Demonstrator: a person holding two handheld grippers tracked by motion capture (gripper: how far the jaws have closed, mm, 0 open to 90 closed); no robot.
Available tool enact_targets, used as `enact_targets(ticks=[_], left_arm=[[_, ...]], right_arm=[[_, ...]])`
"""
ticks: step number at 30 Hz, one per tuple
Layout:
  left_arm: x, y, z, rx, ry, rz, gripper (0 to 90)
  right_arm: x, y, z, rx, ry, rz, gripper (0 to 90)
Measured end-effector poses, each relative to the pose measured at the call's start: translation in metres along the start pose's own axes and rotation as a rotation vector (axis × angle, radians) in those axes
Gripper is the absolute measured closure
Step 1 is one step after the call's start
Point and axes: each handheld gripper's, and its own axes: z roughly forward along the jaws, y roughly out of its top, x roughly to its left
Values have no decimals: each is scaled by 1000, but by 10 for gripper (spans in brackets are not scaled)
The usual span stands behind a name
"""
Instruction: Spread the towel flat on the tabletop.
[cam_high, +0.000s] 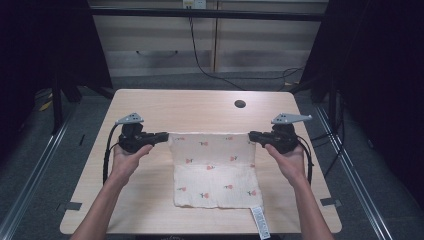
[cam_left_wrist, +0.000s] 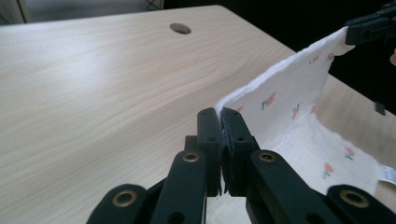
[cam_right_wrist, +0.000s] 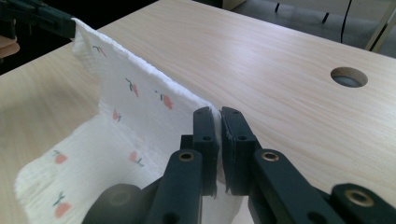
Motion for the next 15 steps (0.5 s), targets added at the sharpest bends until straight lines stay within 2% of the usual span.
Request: enact_targets(ticks=[2, 3, 4, 5, 7, 8, 9, 10, 11, 12, 15], left_arm=[[4, 0, 5, 8, 4, -5, 873], [11, 0, 15, 21, 12, -14, 868], [11, 0, 15, 21, 12, -14, 859], [18, 2, 24, 44, 10, -35, 851], [24, 5, 30, 73, 62, -34, 799], [27, 6, 30, 68, 64, -66, 744], [27, 6, 30, 68, 64, -66, 725], [30, 7, 27, 42, 73, -72, 712], [30, 7, 27, 42, 73, -72, 670], [31, 7, 22, 29, 80, -78, 640], [31, 5, 16, 23, 78, -75, 629]], right_arm=[[-10, -1, 10, 14, -9, 22, 837], [-16, -2, 15, 19, -14, 27, 833], [-21, -3, 20, 22, -23, 41, 822], [-26, -3, 24, 26, -35, 52, 822], [-35, -4, 30, 28, -40, 75, 814], [-40, -4, 32, 25, -58, 86, 778], [-43, -4, 32, 25, -72, 103, 777], [-46, -5, 31, 11, -66, 115, 781], [-46, -5, 31, 11, -66, 115, 781], [-47, -6, 27, -17, -47, 130, 780], [-41, -5, 21, -4, -48, 105, 752]])
